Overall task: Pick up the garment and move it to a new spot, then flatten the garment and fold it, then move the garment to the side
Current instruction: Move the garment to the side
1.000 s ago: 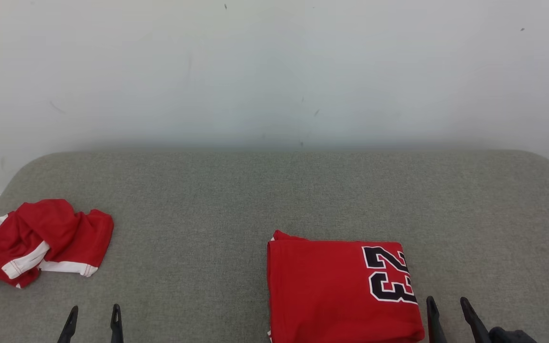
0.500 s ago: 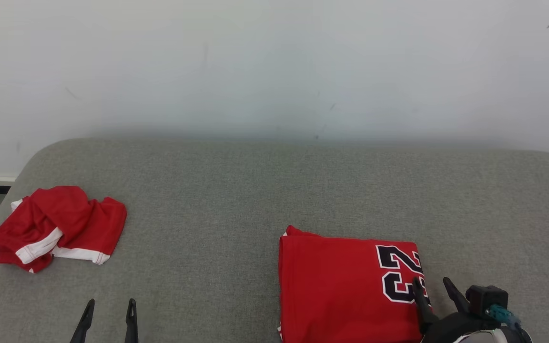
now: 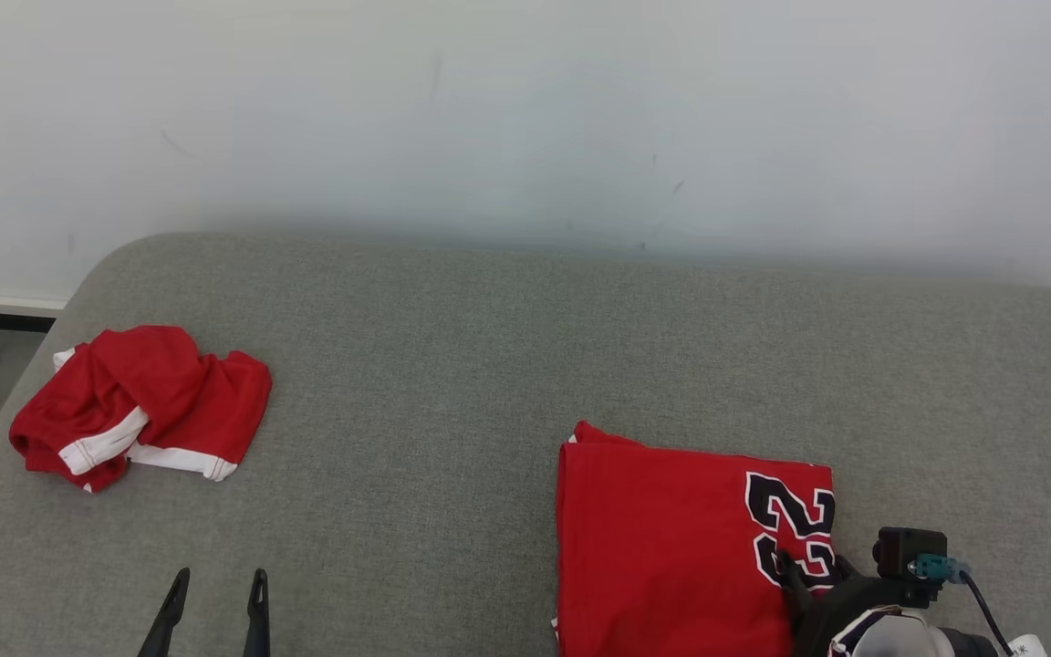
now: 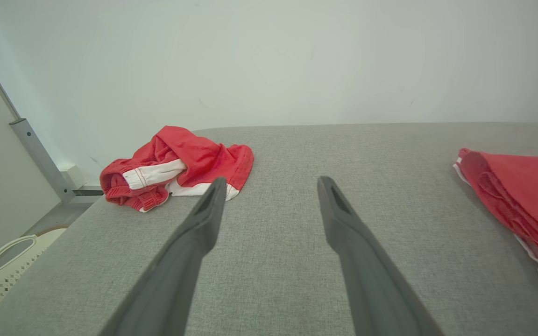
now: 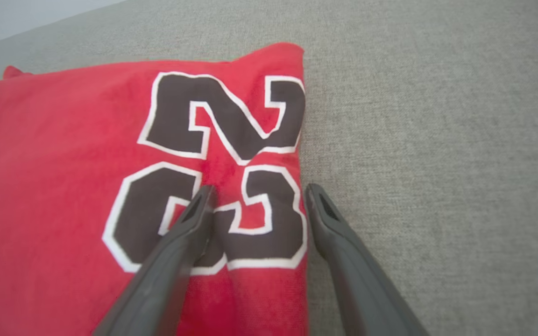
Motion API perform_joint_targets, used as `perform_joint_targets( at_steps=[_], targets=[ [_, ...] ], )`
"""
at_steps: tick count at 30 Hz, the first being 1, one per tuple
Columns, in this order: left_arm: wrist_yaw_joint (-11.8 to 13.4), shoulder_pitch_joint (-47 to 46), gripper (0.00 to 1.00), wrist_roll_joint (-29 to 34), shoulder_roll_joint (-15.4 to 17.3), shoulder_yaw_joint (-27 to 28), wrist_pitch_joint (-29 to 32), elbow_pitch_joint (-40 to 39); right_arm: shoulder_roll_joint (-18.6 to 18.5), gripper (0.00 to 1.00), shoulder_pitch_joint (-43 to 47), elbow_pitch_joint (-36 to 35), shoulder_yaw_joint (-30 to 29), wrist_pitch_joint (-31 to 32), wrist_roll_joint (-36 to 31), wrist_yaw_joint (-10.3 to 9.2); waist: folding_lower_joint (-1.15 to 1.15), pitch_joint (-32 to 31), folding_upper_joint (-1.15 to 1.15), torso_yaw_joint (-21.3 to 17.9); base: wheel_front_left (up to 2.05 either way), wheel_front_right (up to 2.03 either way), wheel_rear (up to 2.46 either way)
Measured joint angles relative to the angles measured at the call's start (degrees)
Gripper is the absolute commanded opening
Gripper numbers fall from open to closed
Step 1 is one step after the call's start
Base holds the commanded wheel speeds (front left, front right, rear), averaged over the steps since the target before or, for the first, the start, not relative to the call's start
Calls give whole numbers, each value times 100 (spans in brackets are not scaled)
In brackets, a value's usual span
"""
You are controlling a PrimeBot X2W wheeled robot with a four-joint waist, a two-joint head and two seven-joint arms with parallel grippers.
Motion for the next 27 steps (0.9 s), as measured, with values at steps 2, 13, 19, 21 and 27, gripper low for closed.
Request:
perform_joint_targets(
  at_steps=[2, 13, 19, 21, 27],
  targets=[
    [0, -4, 100, -3, -1, -4, -1, 25, 3, 1, -54, 96, 85, 46, 111, -1, 0, 1, 0, -18, 0, 0, 0],
    [9, -99, 100, -163, -16, 97, -1, -35, -449, 0, -639, 12, 771, -243, 242, 0, 0, 75, 0, -253, 0, 0, 0],
    [18, -315, 100, -174, -12, 110, -1, -164, -1256, 0, -1338, -204, 1468, -315, 11, 0, 0, 388, 0, -439, 0, 0, 0],
    [8, -491, 100, -166, 1, 88, -1, -209, -1555, 0, -1635, -246, 1629, -311, -12, 0, 1, 558, 0, -484, 0, 0, 0],
    [-9, -931, 100, -105, 116, 41, -1, -319, -2217, 0, -2480, -296, 1934, -259, 108, 0, 1, 1143, 1, -616, 0, 0, 0]
  ],
)
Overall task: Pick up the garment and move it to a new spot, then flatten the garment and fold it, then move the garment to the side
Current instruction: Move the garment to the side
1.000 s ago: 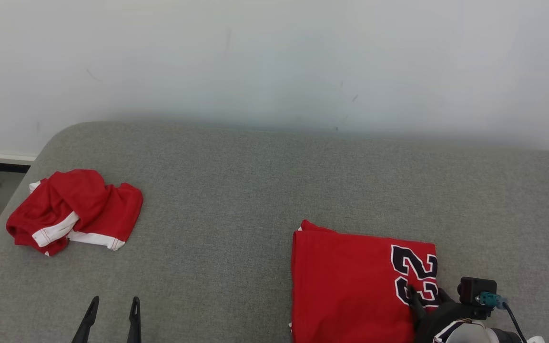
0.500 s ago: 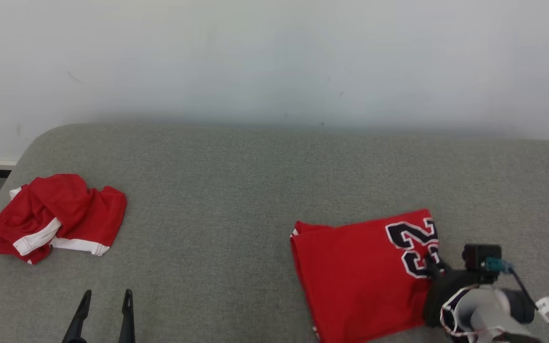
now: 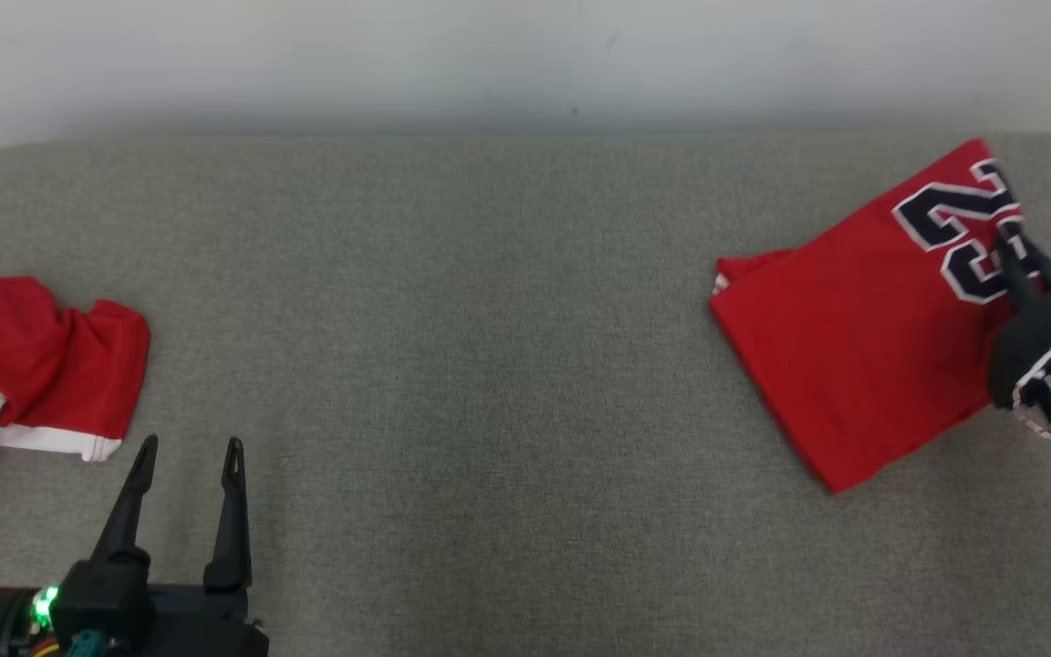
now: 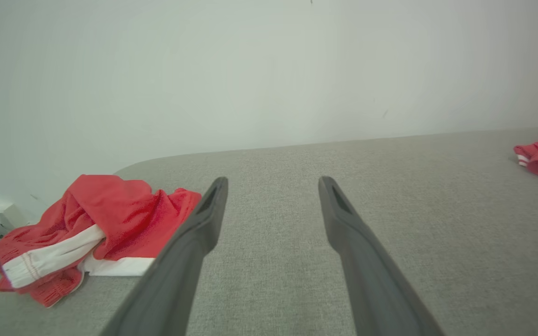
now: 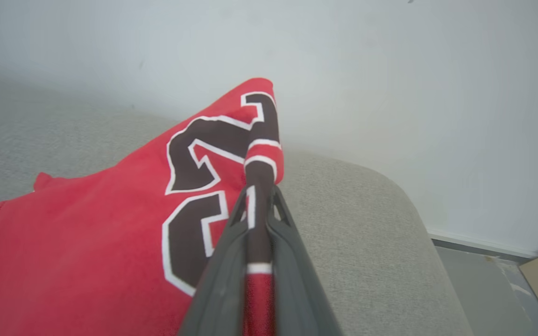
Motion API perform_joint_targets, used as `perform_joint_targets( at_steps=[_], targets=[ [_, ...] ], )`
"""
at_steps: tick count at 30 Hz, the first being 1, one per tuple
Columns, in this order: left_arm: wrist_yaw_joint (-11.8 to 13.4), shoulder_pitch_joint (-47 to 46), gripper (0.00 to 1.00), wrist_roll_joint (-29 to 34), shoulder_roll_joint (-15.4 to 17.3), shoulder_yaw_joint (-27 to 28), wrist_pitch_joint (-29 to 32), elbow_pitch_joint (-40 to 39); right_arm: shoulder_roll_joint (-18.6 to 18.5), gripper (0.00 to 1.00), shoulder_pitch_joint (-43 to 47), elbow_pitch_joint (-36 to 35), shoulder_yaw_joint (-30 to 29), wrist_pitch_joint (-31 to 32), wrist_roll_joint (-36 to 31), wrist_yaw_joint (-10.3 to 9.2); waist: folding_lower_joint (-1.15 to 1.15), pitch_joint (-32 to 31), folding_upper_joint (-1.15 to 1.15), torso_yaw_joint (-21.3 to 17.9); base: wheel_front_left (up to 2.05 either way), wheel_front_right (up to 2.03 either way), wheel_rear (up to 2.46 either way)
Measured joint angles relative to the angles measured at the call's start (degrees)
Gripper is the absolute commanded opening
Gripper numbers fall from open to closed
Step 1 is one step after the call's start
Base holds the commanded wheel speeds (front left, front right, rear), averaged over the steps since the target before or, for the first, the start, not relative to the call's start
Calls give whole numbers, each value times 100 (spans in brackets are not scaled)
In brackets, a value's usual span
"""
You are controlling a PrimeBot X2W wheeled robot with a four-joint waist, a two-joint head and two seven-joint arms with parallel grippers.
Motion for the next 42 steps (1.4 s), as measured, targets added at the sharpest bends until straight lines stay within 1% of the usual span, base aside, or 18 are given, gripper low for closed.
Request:
perform_joint_targets(
  at_steps=[5, 11, 12, 19, 26, 33, 34, 35, 40, 42],
  targets=[
    [2, -282, 100, 69, 124, 9, 0, -185, -477, 0, -649, 66, 112, 52, 85, 0, 0, 520, 0, -107, 0, 0, 0],
    [11, -473, 100, 113, 278, 69, 0, -354, -770, 0, -1221, 209, 265, 98, 118, 0, 1, 1093, 0, -247, 0, 0, 0],
    [11, -473, 100, 113, 278, 69, 0, -354, -770, 0, -1221, 209, 265, 98, 118, 0, 1, 1093, 0, -247, 0, 0, 0],
    [51, -509, 100, 109, 430, 159, 0, -536, -1178, 0, -1603, 436, 390, 63, 132, 0, 1, 1540, 1, -427, 0, 0, 0],
    [102, -497, 100, 96, 546, 247, 22, -693, -1247, 0, -1899, 645, 472, 64, 122, 0, 0, 1712, 0, -637, 0, 0, 0],
    [104, -490, 100, 76, 635, 250, 53, -790, -1255, 0, -2040, 820, 539, 73, 90, 0, -1, 1795, 0, -670, 0, 0, 0],
    [111, -488, 100, 74, 635, 246, 53, -804, -1254, 28, -2054, 836, 536, 79, 90, 0, -1, 1800, 0, -665, 0, 0, 0],
    [120, -483, 100, 65, 634, 244, 53, -818, -1258, 100, -2063, 864, 530, 71, 81, 0, -1, 1805, 0, -658, 0, 0, 0],
    [200, -447, 100, 23, 626, 248, 52, -826, -1269, 100, -2089, 980, 499, 51, -22, 0, -1, 1786, 0, -629, 0, 0, 0],
    [204, -442, 100, -12, 609, 244, 51, -793, -1271, 100, -2092, 1002, 399, -18, -25, 0, -1, 1741, 0, -626, 0, 0, 0]
  ],
)
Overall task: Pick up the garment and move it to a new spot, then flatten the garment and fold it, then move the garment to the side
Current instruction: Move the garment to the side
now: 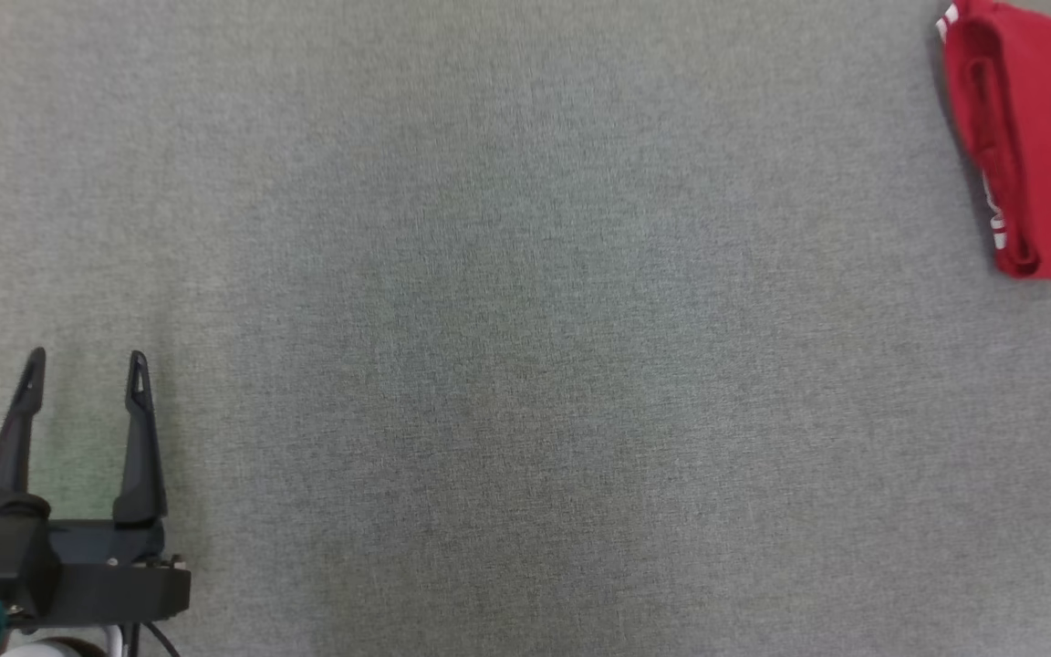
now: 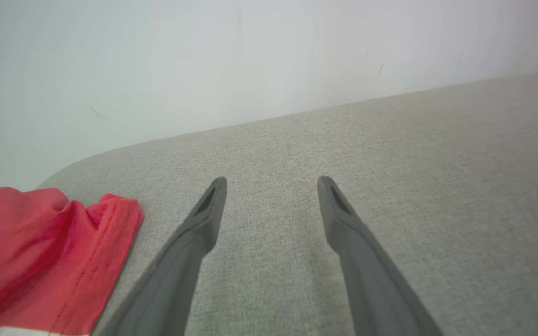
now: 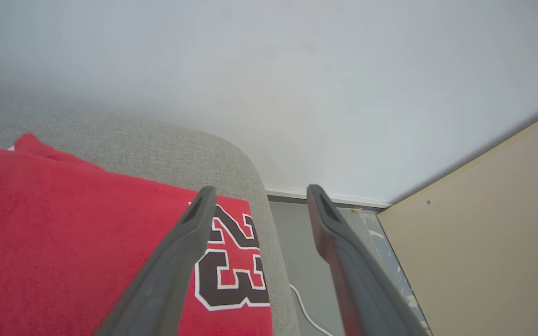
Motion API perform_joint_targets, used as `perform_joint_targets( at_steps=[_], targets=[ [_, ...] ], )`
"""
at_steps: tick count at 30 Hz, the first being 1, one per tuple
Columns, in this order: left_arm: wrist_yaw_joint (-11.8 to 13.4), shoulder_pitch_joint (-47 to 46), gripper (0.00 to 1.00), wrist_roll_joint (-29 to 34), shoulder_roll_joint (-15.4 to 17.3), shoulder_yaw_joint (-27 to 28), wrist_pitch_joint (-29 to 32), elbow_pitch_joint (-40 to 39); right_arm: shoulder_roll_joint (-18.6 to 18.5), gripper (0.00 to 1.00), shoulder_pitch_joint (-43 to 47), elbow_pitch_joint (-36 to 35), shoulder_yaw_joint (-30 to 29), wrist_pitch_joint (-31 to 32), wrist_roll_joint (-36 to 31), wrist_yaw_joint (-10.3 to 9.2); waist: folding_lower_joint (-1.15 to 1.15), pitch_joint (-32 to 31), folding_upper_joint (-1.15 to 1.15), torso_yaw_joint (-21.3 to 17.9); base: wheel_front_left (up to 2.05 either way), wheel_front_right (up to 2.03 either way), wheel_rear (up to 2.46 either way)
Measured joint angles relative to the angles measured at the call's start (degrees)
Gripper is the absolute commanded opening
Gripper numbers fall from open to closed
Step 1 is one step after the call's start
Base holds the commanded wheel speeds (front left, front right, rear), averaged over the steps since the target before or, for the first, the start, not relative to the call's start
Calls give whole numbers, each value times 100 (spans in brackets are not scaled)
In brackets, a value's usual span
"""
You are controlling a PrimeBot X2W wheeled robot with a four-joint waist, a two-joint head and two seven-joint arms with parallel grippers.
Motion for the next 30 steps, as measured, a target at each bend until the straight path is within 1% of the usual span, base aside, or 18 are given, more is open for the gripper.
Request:
perform_joint_targets(
  at_steps=[1, 2, 4, 6, 8, 10, 12, 16, 23, 27, 30],
  targets=[
    [7, 2, 100, -10, -21, -2, -1, 29, -1, 100, -8, 10, -99, -48, 27, 0, 0, -31, 0, 2, 0, 0, 0],
    [21, 6, 100, -21, -63, -22, -10, 99, 1, 100, -47, 20, -339, -158, 138, 0, 0, -116, 0, 6, 0, 0, 0],
    [51, 39, 100, -22, -113, -42, -25, 181, 60, 100, -45, 26, -468, -224, 156, 0, 0, -228, -1, 13, 0, 0, 0],
    [54, 119, 100, -55, -166, -65, -33, 269, 235, 100, 12, -19, -570, -253, 182, 0, 0, -361, -1, 19, 0, 0, 0],
    [58, 213, 100, -57, -198, -85, -34, 386, 479, 100, 152, -218, -673, -270, 212, 0, 0, -512, -1, 21, 0, 0, 0],
    [71, 288, 100, -67, -259, -105, -43, 481, 637, 100, 324, -632, -868, -278, 278, 0, 0, -670, -1, 24, 0, 0, 0],
    [83, 364, 100, -88, -331, -110, -43, 500, 714, 100, 588, -1048, -1090, -290, 278, 0, -1, -836, -1, 28, 0, 0, 0],
    [98, 517, 100, -112, -408, -80, -49, 519, 940, 100, 1397, -1860, -1607, -288, 204, 0, -1, -1170, -1, 58, 0, 0, 0],
    [98, 885, 100, -111, -517, -19, -49, 579, 1735, 100, 2935, -3166, -2396, -290, -294, 0, -2, -1748, -2, 152, 0, 0, 0],
    [52, 1040, 100, -101, -533, -33, -49, 615, 2107, 100, 3696, -3767, -2521, -290, -631, 0, -2, -2042, -2, 229, 0, 0, 0],
    [49, 1065, 100, -79, -549, -27, -49, 644, 2341, 100, 4087, -4139, -2657, -291, -735, 0, -2, -2216, -2, 291, 0, 0, 0]
  ],
)
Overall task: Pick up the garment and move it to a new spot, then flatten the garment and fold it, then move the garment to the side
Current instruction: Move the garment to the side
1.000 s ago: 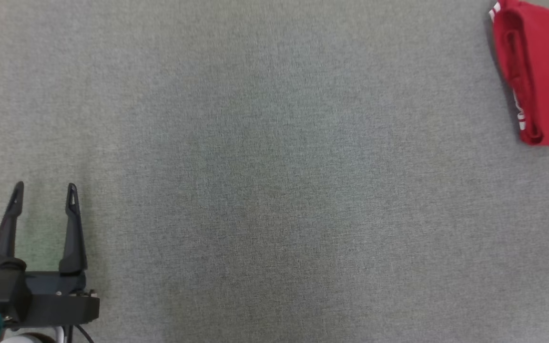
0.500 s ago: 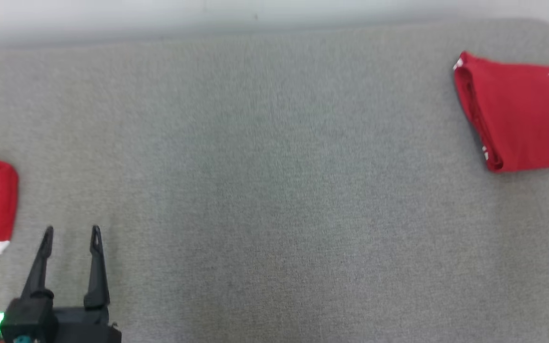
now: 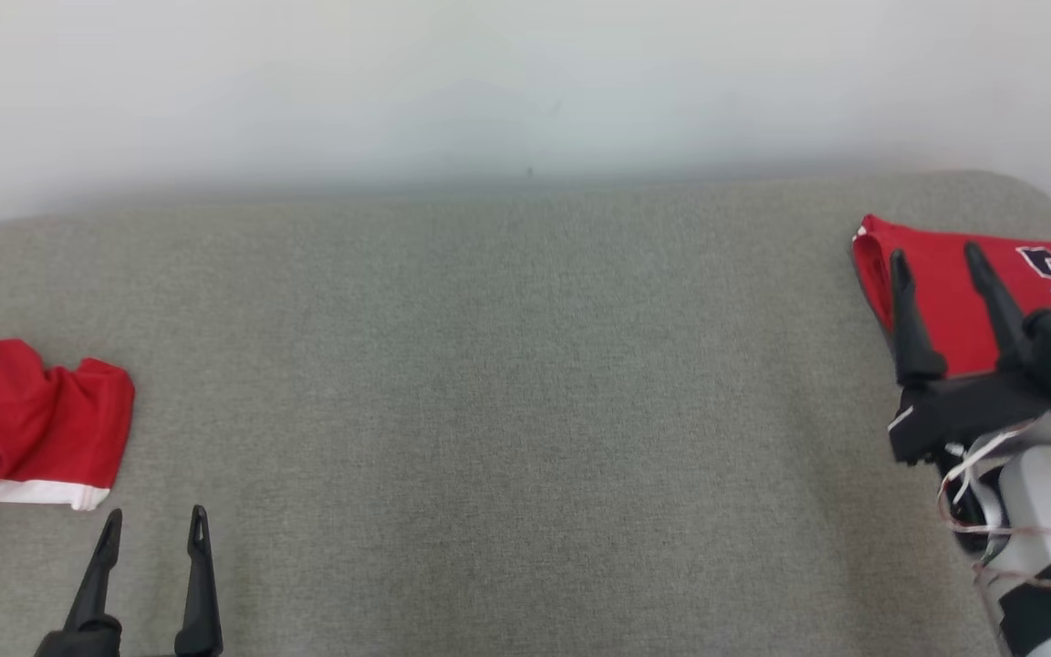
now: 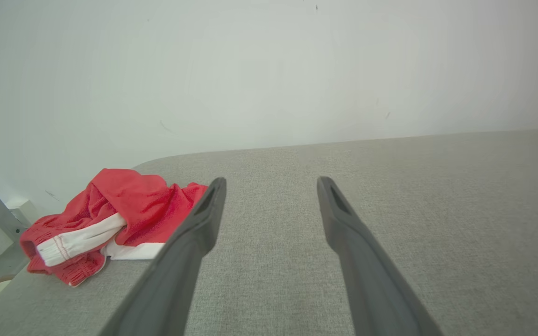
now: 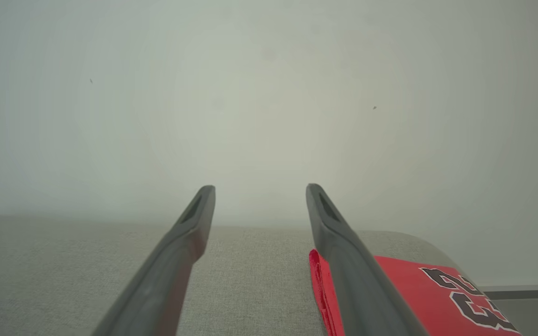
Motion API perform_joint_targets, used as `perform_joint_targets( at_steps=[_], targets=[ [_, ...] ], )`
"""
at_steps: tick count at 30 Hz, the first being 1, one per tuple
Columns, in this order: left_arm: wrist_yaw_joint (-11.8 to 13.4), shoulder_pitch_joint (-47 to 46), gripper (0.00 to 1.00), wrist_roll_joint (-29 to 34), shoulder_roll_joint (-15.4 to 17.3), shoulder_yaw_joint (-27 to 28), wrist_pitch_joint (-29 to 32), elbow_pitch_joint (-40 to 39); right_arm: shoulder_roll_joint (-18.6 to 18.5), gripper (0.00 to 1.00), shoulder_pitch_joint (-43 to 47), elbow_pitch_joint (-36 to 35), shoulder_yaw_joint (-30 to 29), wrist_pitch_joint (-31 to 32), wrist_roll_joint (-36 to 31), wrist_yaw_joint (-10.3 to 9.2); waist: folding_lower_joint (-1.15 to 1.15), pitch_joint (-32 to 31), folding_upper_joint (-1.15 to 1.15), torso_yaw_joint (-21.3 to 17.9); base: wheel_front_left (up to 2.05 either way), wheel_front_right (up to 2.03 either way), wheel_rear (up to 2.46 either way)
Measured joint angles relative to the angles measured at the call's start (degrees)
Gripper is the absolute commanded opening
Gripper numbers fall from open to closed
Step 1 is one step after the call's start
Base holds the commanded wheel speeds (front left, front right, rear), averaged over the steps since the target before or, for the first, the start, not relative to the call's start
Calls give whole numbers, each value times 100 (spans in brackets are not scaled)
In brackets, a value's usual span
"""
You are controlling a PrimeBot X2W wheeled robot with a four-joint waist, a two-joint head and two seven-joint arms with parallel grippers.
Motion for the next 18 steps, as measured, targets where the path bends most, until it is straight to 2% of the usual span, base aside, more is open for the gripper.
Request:
perform_joint_targets(
  at_steps=[9, 18],
  targets=[
    [5, 242, 100, 22, -60, 12, 0, 64, 719, 100, 1346, -942, -211, 0, -547, 0, 0, -439, 0, 101, 0, 0, 0],
    [57, 357, 100, 176, -18, -82, 0, 263, 1150, 100, 2391, -1459, -445, 1, -886, 0, 1, -605, 0, 136, 0, 0, 0]
  ],
)
